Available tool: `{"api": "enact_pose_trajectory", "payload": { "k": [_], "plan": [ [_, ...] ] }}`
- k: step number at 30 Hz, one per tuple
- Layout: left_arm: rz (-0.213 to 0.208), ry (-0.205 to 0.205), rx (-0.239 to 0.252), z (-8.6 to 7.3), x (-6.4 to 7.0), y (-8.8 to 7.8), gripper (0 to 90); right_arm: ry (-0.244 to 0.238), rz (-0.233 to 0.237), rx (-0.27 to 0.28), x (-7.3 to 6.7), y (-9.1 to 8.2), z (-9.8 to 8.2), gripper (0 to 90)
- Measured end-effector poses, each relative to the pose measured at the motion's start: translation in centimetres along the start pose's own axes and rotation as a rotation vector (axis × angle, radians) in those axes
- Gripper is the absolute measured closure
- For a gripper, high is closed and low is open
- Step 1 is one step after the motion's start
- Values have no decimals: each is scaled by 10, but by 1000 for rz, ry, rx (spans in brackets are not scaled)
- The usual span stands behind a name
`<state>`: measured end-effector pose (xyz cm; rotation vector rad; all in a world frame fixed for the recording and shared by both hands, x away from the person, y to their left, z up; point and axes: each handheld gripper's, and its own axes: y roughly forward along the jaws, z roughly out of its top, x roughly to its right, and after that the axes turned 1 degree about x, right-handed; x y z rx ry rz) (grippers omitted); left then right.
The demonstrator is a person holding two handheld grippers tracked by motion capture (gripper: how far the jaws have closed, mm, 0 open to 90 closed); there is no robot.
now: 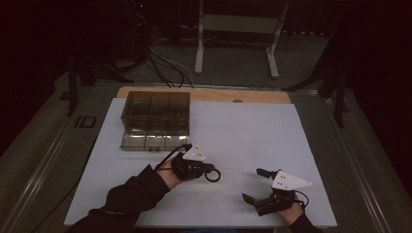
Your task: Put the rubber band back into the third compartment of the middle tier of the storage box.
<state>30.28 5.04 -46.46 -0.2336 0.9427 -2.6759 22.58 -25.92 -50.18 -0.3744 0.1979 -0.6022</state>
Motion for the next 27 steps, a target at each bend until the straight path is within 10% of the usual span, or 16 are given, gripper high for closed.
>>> {"api": "enact_pose_trajectory", "payload": {
  "k": [27],
  "plan": [
    [37, -19, 20, 3, -16, -19, 900, -2, -1, -1, 0, 0, 0, 0]
  ]
}}
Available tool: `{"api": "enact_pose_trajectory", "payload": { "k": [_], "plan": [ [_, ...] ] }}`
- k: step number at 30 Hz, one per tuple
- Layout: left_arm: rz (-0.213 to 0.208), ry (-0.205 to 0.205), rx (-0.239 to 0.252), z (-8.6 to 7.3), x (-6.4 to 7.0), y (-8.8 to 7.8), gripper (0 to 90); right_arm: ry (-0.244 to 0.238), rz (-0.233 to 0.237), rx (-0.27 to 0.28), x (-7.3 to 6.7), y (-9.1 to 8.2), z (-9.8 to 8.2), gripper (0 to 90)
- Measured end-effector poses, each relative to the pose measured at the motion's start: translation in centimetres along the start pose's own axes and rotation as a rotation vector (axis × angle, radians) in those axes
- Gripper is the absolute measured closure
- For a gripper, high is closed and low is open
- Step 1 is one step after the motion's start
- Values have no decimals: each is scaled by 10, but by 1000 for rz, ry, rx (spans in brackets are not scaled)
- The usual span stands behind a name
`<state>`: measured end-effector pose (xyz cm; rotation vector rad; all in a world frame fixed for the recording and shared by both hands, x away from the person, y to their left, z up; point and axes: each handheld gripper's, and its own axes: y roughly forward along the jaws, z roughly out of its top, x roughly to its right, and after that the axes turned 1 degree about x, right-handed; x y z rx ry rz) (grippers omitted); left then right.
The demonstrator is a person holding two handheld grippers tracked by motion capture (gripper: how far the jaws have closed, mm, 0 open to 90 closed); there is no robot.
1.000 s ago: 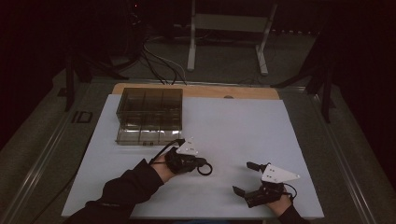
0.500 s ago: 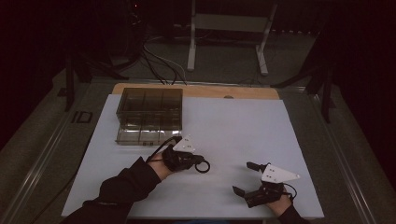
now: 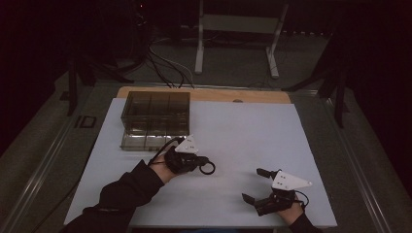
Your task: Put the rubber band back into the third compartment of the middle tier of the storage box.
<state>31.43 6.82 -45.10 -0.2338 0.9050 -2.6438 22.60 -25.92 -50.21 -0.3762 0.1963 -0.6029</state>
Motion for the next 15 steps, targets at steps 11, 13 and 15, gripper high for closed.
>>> {"api": "enact_pose_trajectory", "payload": {
  "k": [11, 13, 15],
  "plan": [
    [37, -30, 6, -3, -12, -7, 900, 0, 1, -3, 0, 0, 0, 0],
    [46, -28, -2, -5, -14, -8, 900, 0, 1, -3, 0, 0, 0, 0],
    [49, -37, -4, -6, -17, -9, 900, 1, 0, -2, -1, 0, 0, 0]
  ]
}}
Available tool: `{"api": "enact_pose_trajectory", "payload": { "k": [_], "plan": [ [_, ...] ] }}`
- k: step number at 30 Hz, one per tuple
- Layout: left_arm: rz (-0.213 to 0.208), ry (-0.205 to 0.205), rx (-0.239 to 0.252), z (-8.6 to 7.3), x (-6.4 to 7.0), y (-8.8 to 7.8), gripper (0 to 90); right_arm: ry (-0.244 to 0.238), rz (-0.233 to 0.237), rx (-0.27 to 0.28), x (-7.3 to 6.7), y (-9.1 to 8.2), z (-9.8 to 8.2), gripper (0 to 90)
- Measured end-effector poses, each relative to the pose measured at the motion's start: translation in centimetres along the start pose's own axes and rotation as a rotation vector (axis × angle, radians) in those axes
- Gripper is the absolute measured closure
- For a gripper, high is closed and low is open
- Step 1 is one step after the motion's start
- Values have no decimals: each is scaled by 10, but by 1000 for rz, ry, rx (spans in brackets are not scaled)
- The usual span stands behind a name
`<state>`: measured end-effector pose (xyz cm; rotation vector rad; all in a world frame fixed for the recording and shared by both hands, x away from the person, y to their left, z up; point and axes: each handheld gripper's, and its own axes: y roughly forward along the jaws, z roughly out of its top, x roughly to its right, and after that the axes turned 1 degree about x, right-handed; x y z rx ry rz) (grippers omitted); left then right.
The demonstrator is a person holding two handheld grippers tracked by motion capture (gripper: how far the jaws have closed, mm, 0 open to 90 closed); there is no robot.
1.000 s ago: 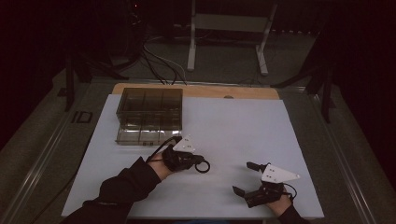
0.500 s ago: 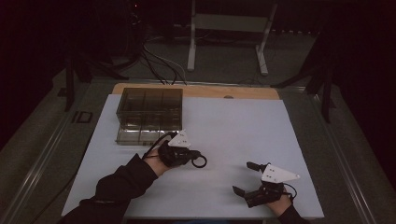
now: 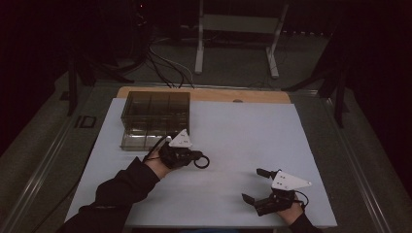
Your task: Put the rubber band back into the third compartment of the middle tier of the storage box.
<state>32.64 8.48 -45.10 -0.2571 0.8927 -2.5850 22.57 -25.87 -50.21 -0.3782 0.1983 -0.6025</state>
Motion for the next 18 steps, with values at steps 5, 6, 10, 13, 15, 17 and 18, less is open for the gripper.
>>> {"api": "enact_pose_trajectory", "payload": {
  "k": [5, 6, 10, 13, 15, 17, 18],
  "plan": [
    [19, -14, 0, -4, -8, -4, 900, 0, 0, 0, 0, 0, 0, 0],
    [19, -17, -1, -4, -9, -5, 900, 0, 1, 0, 0, 0, 0, 0],
    [37, -24, -3, -7, -14, -7, 900, 0, -1, 0, 0, 0, 0, 0],
    [50, -24, -3, -8, -17, -10, 900, -1, -1, -1, 0, 0, 0, 0],
    [49, -29, -2, -8, -18, -11, 900, 0, -1, -1, 0, 0, 0, 0],
    [61, -40, 4, -9, -23, -15, 900, -2, -1, -2, 0, 0, 0, 0],
    [65, -39, 1, -9, -23, -16, 900, -1, 0, -2, 0, 0, 0, 0]
  ]
}}
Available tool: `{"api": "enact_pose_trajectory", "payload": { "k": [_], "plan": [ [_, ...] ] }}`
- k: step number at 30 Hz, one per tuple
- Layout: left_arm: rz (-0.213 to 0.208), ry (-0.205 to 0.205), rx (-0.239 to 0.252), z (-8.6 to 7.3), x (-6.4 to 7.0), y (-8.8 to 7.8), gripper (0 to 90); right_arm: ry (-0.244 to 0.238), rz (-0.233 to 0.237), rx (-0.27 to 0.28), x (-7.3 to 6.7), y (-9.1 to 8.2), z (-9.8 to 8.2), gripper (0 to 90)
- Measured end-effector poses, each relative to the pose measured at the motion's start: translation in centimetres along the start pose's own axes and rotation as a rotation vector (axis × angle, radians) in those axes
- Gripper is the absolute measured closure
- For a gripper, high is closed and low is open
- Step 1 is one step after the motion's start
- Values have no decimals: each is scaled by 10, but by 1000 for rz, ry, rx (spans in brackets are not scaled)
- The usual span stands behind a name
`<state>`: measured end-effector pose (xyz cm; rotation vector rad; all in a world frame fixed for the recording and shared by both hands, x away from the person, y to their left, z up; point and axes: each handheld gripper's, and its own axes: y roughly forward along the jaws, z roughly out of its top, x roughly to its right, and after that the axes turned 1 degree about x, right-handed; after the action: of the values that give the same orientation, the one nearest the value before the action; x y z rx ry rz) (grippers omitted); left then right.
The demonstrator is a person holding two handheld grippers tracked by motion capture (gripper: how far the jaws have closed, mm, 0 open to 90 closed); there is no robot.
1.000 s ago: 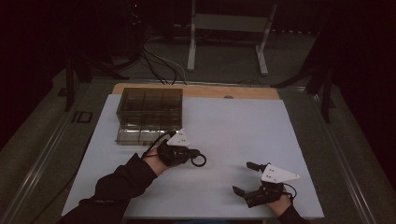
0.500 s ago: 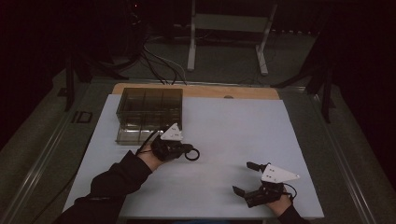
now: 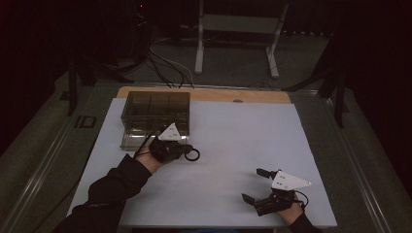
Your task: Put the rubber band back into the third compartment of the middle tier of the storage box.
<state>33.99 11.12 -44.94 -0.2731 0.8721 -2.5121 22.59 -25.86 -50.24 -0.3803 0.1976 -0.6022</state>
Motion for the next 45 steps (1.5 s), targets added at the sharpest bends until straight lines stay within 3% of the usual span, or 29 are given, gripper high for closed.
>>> {"api": "enact_pose_trajectory", "payload": {
  "k": [11, 27, 45],
  "plan": [
    [33, -6, 20, 1, -10, -10, 900, -3, -1, -1, 0, 0, 0, 0],
    [81, -56, 34, -1, -31, -17, 900, -3, -1, -1, 0, 0, 0, 0],
    [133, -109, 28, -12, -53, -11, 899, -3, -1, -2, 0, 1, 0, 0]
  ]
}}
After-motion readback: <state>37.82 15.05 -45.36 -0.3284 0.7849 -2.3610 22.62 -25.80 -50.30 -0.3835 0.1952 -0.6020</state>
